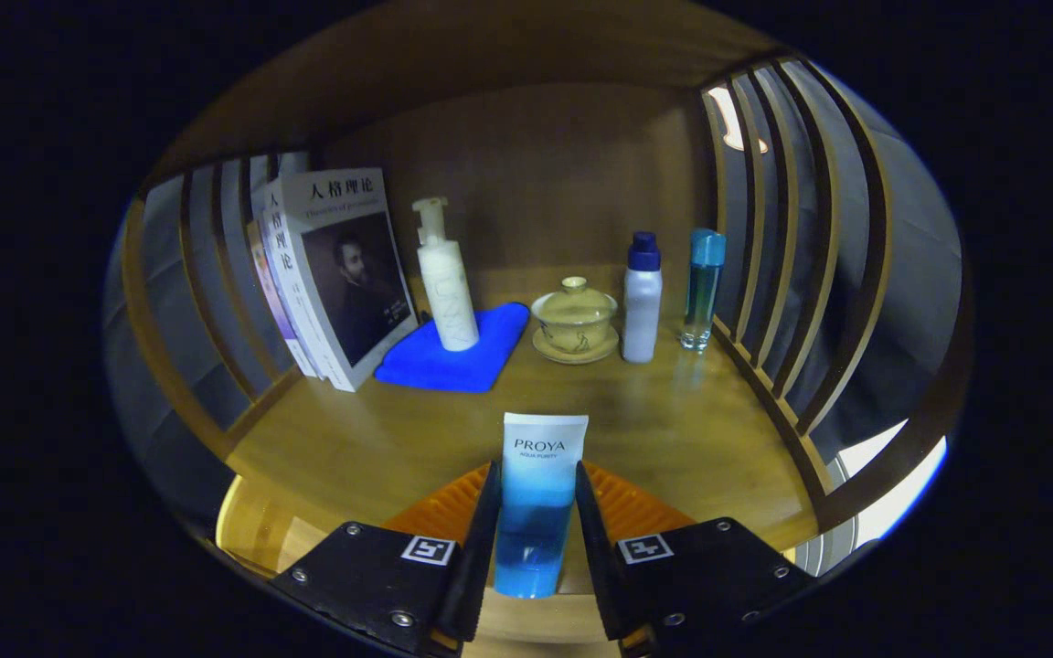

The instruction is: Pull open the drawer, take out the items inside it, and place them on the countertop above the cabinet.

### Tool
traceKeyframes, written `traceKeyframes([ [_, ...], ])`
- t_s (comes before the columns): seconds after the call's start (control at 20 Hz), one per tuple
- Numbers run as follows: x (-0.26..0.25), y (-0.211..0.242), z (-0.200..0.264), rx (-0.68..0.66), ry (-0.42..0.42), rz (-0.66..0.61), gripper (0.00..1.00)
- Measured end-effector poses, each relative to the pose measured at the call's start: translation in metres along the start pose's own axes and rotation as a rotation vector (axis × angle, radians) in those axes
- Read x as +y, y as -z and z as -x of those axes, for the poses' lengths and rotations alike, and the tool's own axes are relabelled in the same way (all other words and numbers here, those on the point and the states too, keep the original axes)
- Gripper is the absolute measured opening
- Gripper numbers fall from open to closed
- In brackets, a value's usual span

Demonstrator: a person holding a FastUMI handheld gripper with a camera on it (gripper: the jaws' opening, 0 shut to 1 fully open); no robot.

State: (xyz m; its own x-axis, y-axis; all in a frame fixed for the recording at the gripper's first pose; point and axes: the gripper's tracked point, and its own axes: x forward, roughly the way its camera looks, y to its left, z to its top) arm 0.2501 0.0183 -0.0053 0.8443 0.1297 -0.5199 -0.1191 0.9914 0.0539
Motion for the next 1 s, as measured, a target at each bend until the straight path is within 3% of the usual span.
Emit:
traceKeyframes([
  [0.2, -0.010, -0.008, -0.002, -0.089, 0.073, -0.023, 0.51],
  [0.45, -0.019, -0.029, 0.029, -0.216, 0.163, 0.034, 0.95],
  [0.65, -0.009, -0.040, 0.080, -0.357, 0.165, 0.044, 0.95],
  [1.0, 0.000, -0.010, 0.140, -0.459, 0.142, 0.018, 0.95],
])
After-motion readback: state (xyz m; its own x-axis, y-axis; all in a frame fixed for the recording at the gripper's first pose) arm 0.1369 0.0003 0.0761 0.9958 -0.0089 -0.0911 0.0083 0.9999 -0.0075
